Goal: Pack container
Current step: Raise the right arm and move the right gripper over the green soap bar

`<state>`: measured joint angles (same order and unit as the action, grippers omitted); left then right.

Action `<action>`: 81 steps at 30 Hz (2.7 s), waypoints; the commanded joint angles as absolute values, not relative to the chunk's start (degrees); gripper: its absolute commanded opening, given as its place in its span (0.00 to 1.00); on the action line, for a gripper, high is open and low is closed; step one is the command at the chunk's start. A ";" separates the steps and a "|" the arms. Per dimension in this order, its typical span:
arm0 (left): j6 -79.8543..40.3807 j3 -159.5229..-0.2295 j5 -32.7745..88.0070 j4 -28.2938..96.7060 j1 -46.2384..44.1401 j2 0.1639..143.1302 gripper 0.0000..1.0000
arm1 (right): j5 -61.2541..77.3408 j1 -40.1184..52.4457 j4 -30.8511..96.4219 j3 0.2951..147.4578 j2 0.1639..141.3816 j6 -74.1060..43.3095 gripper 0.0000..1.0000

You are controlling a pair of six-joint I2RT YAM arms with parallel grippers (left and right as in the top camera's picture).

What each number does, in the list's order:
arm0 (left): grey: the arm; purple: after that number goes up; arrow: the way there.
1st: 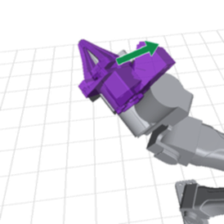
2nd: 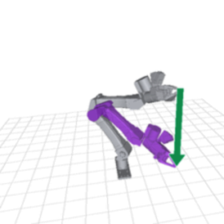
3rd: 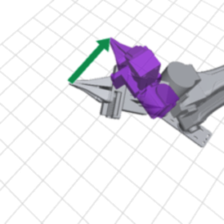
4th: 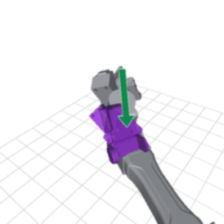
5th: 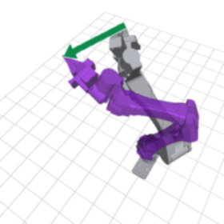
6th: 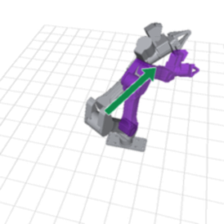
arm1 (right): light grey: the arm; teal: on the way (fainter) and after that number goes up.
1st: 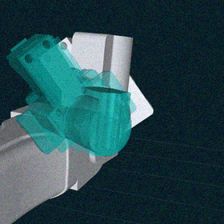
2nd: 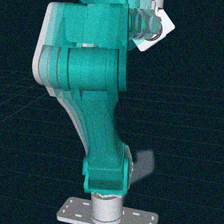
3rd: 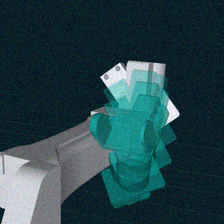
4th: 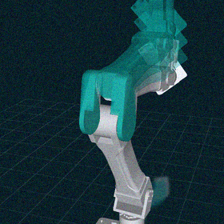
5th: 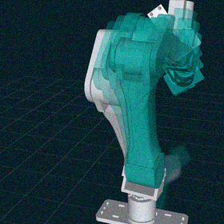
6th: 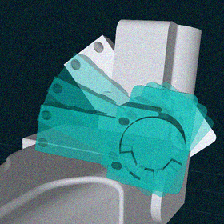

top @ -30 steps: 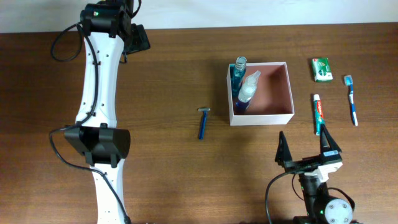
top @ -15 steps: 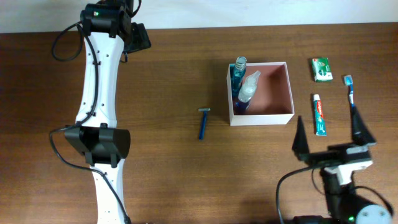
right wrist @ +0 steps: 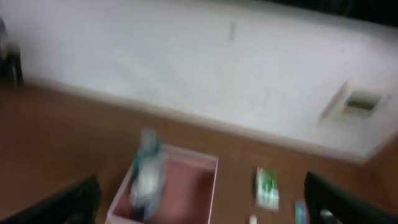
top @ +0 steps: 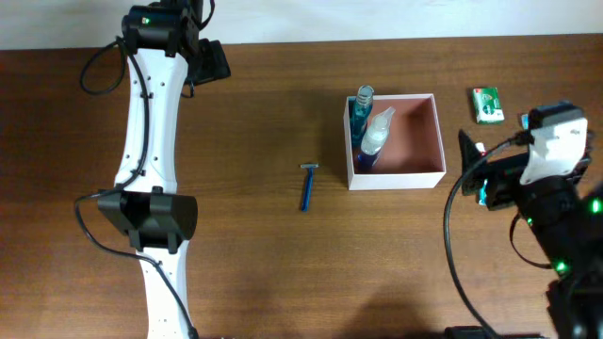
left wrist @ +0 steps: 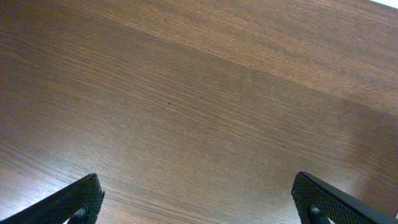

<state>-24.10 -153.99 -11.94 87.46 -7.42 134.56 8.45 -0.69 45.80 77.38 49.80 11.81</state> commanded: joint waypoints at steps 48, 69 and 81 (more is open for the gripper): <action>-24.82 -153.69 -11.57 88.55 -7.40 134.50 0.99 | 3.84 -16.45 72.82 146.15 124.60 11.60 0.99; -24.82 -153.69 -13.63 86.70 -7.33 134.50 1.00 | 5.76 -16.60 62.76 146.15 143.37 17.37 0.99; -24.82 -153.69 -15.90 80.99 -7.33 134.50 0.99 | 5.91 -19.44 64.55 144.53 145.95 19.25 0.99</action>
<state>-24.12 -153.95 -14.63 82.00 -7.42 134.56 5.13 -17.91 64.05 145.16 144.73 18.44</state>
